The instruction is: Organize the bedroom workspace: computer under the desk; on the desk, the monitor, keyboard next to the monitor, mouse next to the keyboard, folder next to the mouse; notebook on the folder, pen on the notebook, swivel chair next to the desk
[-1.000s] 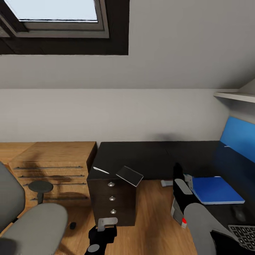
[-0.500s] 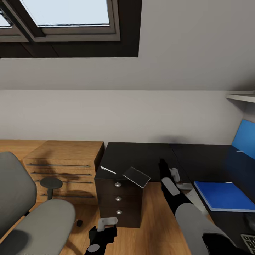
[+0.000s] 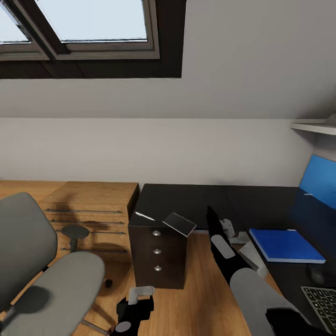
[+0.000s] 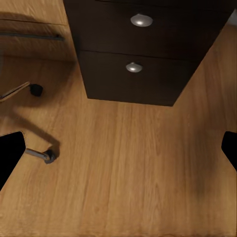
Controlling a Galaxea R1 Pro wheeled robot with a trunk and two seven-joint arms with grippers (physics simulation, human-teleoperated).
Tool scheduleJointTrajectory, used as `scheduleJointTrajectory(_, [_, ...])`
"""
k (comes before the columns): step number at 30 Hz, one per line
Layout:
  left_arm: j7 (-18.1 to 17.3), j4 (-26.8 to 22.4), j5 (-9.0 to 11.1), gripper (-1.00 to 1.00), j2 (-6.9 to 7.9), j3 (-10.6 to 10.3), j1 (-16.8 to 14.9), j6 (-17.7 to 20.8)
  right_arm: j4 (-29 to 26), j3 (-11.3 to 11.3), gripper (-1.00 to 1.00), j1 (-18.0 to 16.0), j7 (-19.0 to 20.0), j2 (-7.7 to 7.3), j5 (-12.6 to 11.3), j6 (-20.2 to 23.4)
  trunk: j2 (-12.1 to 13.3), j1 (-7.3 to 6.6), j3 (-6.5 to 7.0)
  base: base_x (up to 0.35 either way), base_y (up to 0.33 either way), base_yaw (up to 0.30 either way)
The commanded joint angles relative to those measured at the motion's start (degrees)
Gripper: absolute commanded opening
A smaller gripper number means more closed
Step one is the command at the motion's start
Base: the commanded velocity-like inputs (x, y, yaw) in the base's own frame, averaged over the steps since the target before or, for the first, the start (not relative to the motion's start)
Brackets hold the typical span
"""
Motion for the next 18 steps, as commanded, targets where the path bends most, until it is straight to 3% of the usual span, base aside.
scheduleJointTrajectory(1, [0.44,-0.08,0.56,1.00,0.00,-0.08,-0.02,0.16,0.07,-0.11,1.00,-0.03,0.39,-0.03,-0.42,-0.09,-0.05,-0.03,-0.07,-0.328,0.000,0.000])
scheduleJointTrajectory(10, [0.44,-0.24,0.59,1.00,0.00,0.10,0.00,0.16,0.81,-0.11,1.00,0.02,1.22,-0.30,-0.34,2.28,-0.05,-0.03,-0.07,-0.294,0.034,0.000])
scheduleJointTrajectory(13, [0.44,-1.40,0.59,1.00,0.00,0.12,-0.02,0.16,1.06,-0.14,1.00,0.07,1.40,-0.34,-0.39,10.05,-0.05,-0.03,-0.07,-0.089,0.038,0.000])
scheduleJointTrajectory(18, [0.44,-4.32,0.65,1.00,0.00,0.18,0.01,0.18,1.12,-0.30,1.00,0.08,1.45,-0.48,-0.43,16.42,-0.05,-0.03,-0.07,-0.030,0.013,0.000])
